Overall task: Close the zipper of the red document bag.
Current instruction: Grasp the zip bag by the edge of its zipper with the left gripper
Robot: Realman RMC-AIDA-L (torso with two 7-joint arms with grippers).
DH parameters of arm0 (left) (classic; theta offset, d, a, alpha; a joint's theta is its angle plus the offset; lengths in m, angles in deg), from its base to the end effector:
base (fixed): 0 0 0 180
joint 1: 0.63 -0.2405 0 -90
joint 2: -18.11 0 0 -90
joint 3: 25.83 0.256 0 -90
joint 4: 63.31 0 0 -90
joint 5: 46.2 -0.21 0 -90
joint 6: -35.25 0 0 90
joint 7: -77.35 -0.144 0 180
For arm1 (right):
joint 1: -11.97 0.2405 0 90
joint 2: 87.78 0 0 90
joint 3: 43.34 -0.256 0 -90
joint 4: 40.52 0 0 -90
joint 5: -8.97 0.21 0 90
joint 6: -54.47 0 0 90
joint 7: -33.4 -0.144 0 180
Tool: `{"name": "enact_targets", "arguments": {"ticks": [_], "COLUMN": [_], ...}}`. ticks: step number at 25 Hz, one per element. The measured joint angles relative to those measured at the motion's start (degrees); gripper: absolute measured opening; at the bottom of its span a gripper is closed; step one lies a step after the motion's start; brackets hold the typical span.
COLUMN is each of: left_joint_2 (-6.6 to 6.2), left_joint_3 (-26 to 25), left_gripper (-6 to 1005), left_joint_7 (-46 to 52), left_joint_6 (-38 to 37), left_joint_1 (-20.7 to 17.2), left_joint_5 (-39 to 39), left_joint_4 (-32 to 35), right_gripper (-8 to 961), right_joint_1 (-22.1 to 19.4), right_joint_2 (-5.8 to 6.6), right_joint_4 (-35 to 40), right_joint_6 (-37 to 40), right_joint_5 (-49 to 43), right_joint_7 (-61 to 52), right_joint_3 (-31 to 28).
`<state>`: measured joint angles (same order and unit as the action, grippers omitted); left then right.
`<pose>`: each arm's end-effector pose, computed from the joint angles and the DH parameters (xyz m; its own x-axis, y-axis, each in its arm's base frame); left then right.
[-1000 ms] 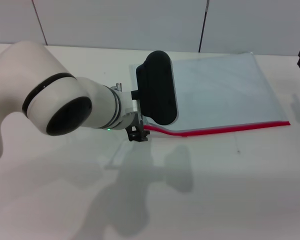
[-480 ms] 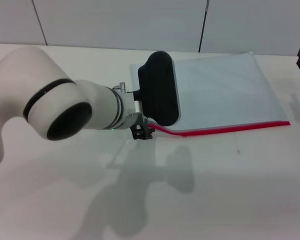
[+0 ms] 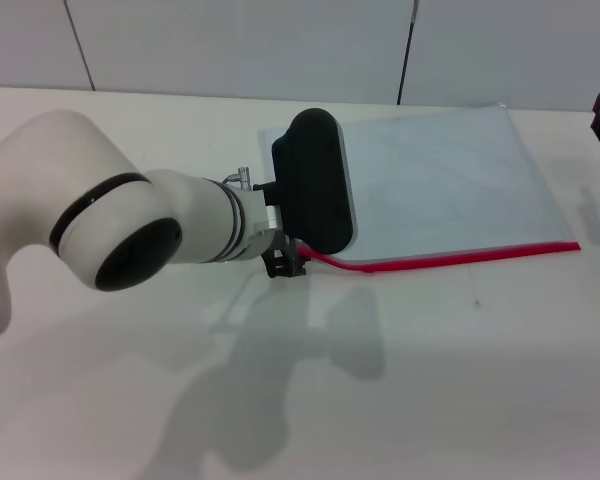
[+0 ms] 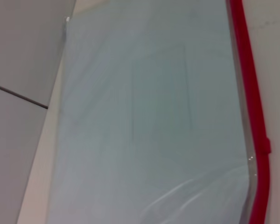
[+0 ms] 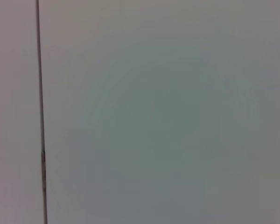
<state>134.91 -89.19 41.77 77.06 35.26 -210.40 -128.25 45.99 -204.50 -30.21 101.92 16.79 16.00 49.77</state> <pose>-0.1704 0.3828 -0.0935 0.8988 0.0196 -0.4379 -0.2509 -0.7961 -0.5507 0.3127 0.4029 0.0031 0.7282 -0.0915 -0.6792 -0.6831 -0.1774 -0.7084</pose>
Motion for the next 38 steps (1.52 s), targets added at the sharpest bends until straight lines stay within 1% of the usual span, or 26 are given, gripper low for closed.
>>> {"name": "enact_targets", "arguments": {"ticks": [9,12,22,38], "left_joint_2": [-0.06,-0.05,0.08,0.09], "left_joint_3": [0.83,0.87,0.87,1.42], "left_gripper": [677,653,574,449], "left_joint_7": [0.41,0.94,1.21,1.9], "left_joint_6": [-3.26,-4.03,-5.21,-7.17], "left_joint_1": [0.02,0.05,1.91,1.99], "left_joint_5": [0.09,0.34,2.55,2.71], "left_joint_4": [1.45,1.74,4.34,5.24], "right_gripper": [540,540,540,540], "right_joint_1": [0.0,0.0,0.08,0.09], "right_joint_2": [0.0,0.0,0.0,-0.08], "right_joint_4": [0.08,0.1,0.15,0.22], "right_joint_6": [0.0,0.0,0.0,0.0], "right_joint_5": [0.0,0.0,0.0,0.0], "right_joint_7": [0.0,0.0,-0.02,-0.09], "right_joint_3": [0.18,0.23,0.31,0.43]}}
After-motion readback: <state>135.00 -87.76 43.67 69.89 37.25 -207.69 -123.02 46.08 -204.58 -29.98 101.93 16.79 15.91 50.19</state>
